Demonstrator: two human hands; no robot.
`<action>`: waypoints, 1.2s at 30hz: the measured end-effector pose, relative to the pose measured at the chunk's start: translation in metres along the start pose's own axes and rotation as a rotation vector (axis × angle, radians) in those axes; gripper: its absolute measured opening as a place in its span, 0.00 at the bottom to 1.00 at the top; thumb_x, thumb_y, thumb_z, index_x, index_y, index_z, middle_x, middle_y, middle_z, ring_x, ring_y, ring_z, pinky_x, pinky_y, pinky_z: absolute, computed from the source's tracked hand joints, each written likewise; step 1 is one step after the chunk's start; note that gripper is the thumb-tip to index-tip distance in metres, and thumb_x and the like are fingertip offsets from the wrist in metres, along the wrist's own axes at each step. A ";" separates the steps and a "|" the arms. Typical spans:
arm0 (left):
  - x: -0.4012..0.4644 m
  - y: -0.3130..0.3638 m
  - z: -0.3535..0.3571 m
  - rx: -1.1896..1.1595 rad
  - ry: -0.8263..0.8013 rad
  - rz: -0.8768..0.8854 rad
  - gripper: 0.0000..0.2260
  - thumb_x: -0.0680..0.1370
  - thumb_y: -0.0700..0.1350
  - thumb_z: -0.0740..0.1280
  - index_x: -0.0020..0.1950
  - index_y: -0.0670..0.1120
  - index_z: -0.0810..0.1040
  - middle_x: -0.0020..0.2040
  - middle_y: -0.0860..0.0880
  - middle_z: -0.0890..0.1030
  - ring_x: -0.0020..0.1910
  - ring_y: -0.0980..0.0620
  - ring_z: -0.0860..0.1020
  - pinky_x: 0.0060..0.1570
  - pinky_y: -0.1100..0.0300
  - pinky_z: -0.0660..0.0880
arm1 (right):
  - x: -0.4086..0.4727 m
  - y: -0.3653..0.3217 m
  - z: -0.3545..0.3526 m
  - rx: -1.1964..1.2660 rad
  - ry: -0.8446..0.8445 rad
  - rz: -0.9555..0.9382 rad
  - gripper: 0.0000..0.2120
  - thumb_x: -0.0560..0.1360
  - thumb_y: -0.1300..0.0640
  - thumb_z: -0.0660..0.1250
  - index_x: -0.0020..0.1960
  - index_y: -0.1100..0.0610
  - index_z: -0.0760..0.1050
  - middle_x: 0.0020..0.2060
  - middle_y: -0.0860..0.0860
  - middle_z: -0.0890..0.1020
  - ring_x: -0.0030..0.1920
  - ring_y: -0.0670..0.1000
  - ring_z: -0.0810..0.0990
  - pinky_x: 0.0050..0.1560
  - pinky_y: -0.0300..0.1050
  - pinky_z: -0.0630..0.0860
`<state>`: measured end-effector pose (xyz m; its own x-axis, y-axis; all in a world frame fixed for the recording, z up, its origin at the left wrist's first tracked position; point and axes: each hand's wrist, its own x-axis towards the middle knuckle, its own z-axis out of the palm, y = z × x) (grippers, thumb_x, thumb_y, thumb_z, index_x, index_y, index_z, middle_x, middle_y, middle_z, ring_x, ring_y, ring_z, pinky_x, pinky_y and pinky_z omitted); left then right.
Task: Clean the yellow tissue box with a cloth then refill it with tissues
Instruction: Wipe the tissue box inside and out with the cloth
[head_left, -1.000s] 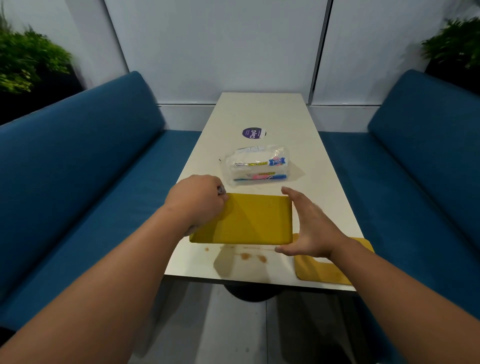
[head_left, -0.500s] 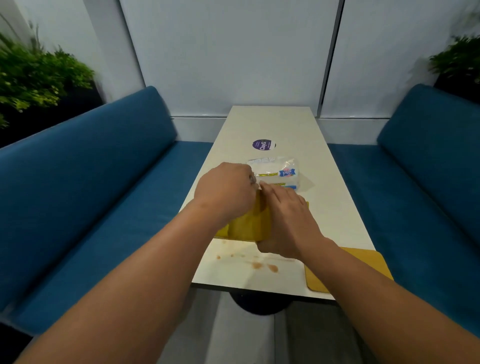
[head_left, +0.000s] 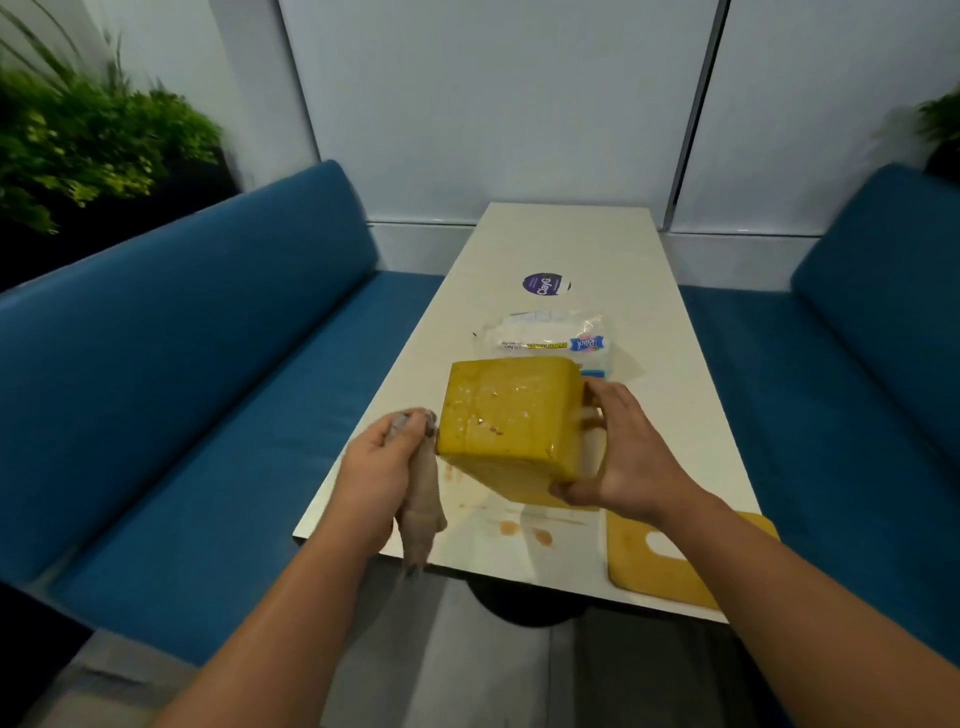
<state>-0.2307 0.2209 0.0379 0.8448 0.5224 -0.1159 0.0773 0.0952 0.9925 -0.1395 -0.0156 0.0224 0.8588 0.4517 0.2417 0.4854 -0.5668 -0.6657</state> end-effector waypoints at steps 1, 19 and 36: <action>0.000 -0.003 0.002 -0.021 -0.036 -0.025 0.08 0.80 0.47 0.65 0.48 0.46 0.82 0.40 0.49 0.83 0.41 0.48 0.80 0.42 0.52 0.78 | 0.000 0.001 0.000 0.039 -0.005 0.003 0.58 0.53 0.50 0.84 0.73 0.44 0.53 0.66 0.43 0.62 0.66 0.47 0.65 0.68 0.51 0.68; 0.031 -0.017 0.012 -0.079 -0.098 -0.063 0.08 0.80 0.47 0.64 0.51 0.47 0.81 0.48 0.46 0.84 0.52 0.46 0.81 0.50 0.52 0.78 | 0.014 -0.008 0.004 0.148 -0.109 0.080 0.57 0.58 0.46 0.82 0.77 0.41 0.50 0.72 0.40 0.60 0.70 0.45 0.62 0.67 0.50 0.70; -0.008 -0.007 0.056 0.677 0.001 1.154 0.12 0.76 0.45 0.67 0.58 0.43 0.82 0.51 0.47 0.79 0.46 0.50 0.78 0.38 0.59 0.77 | 0.033 -0.025 0.007 0.170 0.111 0.001 0.44 0.56 0.50 0.81 0.68 0.47 0.66 0.58 0.42 0.76 0.58 0.45 0.76 0.50 0.44 0.81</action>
<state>-0.2084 0.1686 0.0345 0.6036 0.0201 0.7970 -0.4297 -0.8339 0.3464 -0.1240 0.0184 0.0417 0.8768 0.3671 0.3106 0.4576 -0.4387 -0.7734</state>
